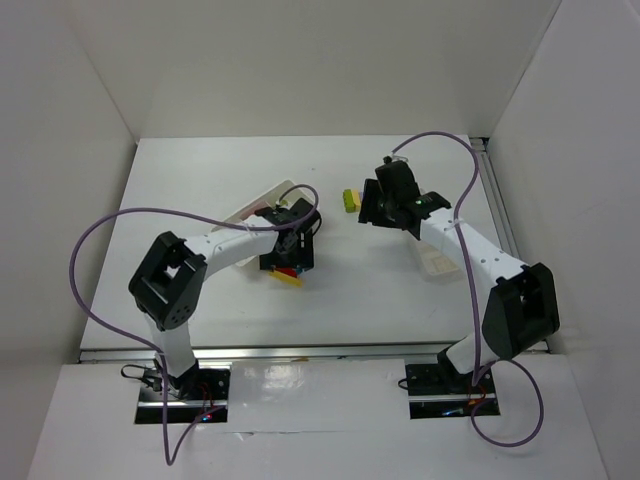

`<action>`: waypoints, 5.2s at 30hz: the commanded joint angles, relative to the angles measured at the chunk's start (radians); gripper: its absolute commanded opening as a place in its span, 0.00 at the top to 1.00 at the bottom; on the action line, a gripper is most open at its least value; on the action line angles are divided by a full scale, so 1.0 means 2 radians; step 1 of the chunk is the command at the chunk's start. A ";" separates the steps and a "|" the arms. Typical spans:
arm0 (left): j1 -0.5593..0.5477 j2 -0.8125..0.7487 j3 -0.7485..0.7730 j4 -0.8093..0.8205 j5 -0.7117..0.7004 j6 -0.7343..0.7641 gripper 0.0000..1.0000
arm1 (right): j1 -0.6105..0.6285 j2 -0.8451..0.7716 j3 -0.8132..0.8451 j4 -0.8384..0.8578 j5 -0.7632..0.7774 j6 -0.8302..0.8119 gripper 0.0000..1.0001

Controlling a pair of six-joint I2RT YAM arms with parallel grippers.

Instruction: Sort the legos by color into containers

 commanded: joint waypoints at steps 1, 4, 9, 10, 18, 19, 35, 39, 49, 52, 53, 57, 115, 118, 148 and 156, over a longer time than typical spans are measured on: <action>0.020 0.009 0.011 0.020 -0.018 0.042 0.07 | -0.002 0.006 0.000 0.009 0.001 -0.005 0.37; 0.039 0.027 0.022 0.028 0.028 0.088 0.07 | -0.002 0.011 0.000 0.009 0.001 -0.005 0.37; 0.048 0.047 0.033 0.040 0.075 0.137 0.10 | -0.002 0.016 0.000 0.009 0.001 0.000 0.37; 0.035 0.047 0.033 0.040 0.081 0.148 0.10 | -0.002 0.016 0.000 0.009 0.001 0.000 0.37; 0.017 0.066 0.045 0.028 0.060 0.134 0.08 | -0.002 0.026 0.009 0.009 -0.004 0.000 0.37; 0.017 0.071 0.045 0.028 0.060 0.128 0.08 | -0.002 0.026 0.009 0.009 -0.004 0.000 0.37; 0.017 0.060 0.104 0.009 0.074 0.109 0.49 | -0.002 0.005 0.004 -0.001 0.005 0.004 0.37; 0.017 0.049 0.173 -0.004 0.126 0.136 0.70 | -0.007 -0.026 -0.032 0.014 -0.011 0.009 0.37; 0.032 0.091 0.309 -0.065 0.155 0.105 1.00 | -0.018 -0.136 -0.124 0.129 -0.156 0.009 0.38; 0.037 0.091 0.319 -0.065 0.160 0.079 1.00 | -0.018 -0.125 -0.119 0.133 -0.199 -0.001 0.32; 0.037 0.091 0.319 -0.065 0.160 0.074 1.00 | -0.014 -0.119 -0.119 0.139 -0.208 -0.001 0.28; 0.037 0.096 0.330 -0.065 0.160 0.061 1.00 | 0.000 -0.103 -0.114 0.173 -0.233 0.006 0.21; 0.065 0.086 0.304 -0.031 0.180 0.022 1.00 | 0.038 -0.118 -0.155 0.099 -0.108 0.043 1.00; 0.065 0.091 0.304 -0.031 0.180 0.028 1.00 | 0.038 -0.122 -0.144 0.080 -0.092 0.029 1.00; 0.142 0.074 0.349 -0.119 0.435 0.304 0.09 | -0.164 -0.079 -0.036 -0.026 -0.399 -0.155 1.00; 0.142 0.050 0.228 0.047 0.709 0.273 0.00 | -0.164 -0.068 -0.040 -0.016 -0.551 -0.172 1.00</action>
